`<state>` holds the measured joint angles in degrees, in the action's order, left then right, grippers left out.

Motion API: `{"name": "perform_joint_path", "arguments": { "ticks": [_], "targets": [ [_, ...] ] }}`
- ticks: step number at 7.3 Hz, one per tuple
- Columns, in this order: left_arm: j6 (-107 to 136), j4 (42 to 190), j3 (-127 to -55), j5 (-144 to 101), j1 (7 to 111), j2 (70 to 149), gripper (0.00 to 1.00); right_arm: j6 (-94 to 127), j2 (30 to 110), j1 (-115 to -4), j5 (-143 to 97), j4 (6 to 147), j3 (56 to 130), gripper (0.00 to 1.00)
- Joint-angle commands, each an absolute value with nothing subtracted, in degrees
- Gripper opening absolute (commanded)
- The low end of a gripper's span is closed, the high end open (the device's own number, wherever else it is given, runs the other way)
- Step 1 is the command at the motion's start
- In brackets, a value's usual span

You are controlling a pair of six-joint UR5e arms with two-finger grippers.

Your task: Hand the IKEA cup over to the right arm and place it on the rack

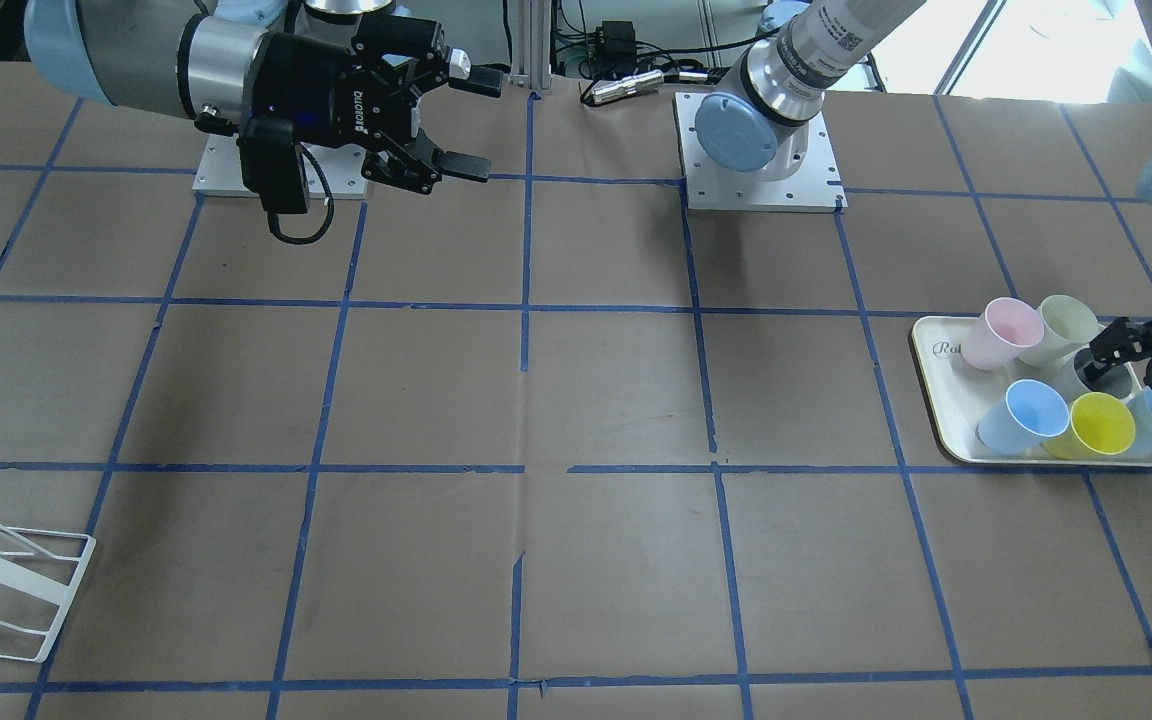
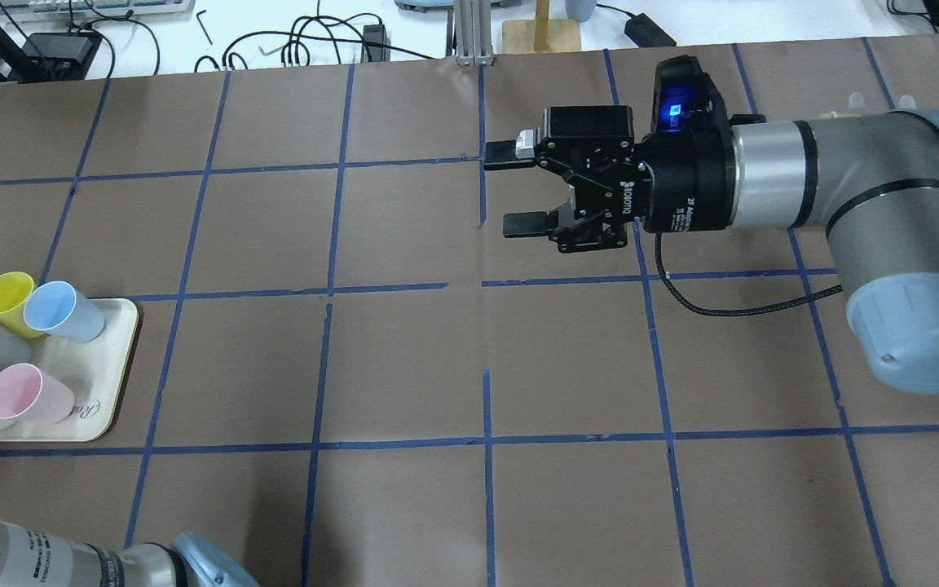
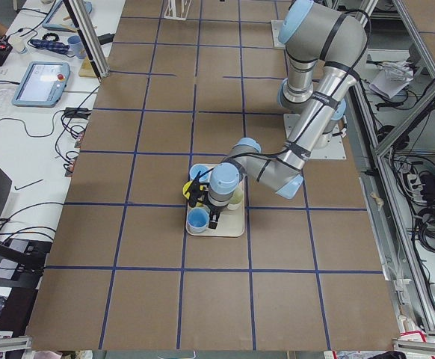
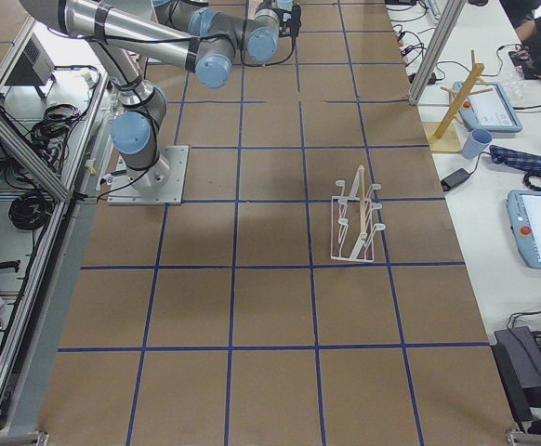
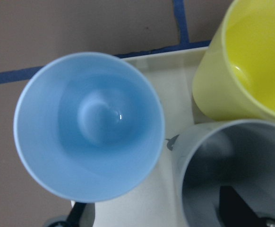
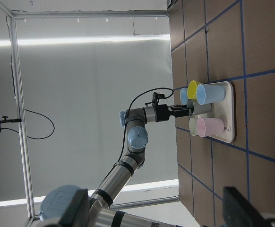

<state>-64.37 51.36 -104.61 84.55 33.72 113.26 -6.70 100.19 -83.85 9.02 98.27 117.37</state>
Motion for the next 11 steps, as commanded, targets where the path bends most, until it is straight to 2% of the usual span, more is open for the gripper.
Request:
{"name": "perform_joint_path", "arguments": {
  "ticks": [1, 2, 3, 5, 6, 9, 11],
  "targets": [
    [-64.1, 51.2, -104.5, 84.6, 33.9, 113.3, 0.67, -5.5, 100.2, -83.8, 9.0, 98.2, 117.3, 1.0],
    [-64.2, 51.3, -104.4, 84.6, 33.9, 113.1, 0.46, -5.4, 100.2, -83.8, 9.1, 98.2, 117.3, 1.0],
    [-64.2, 51.4, -104.4, 84.5, 33.9, 112.3, 0.36, -5.4, 100.2, -83.8, 9.1, 98.2, 117.3, 1.0],
    [-64.7, 51.4, -104.2, 84.4, 33.9, 112.5, 0.32, -5.4, 100.3, -83.8, 9.0, 98.3, 117.3, 1.0],
    [-64.8, 51.4, -104.0, 84.4, 33.9, 112.6, 0.23, -5.4, 100.3, -83.8, 9.1, 98.2, 117.3, 1.0],
    [-64.9, 52.2, -104.0, 84.5, 33.8, 111.2, 0.2, -5.4, 100.2, -83.8, 8.8, 98.3, 117.3, 1.0],
    [-67.0, 53.4, -104.8, 84.5, 33.7, 109.4, 0.12, -5.4, 100.3, -83.8, 8.8, 98.3, 117.3, 1.0]
  ]
}}
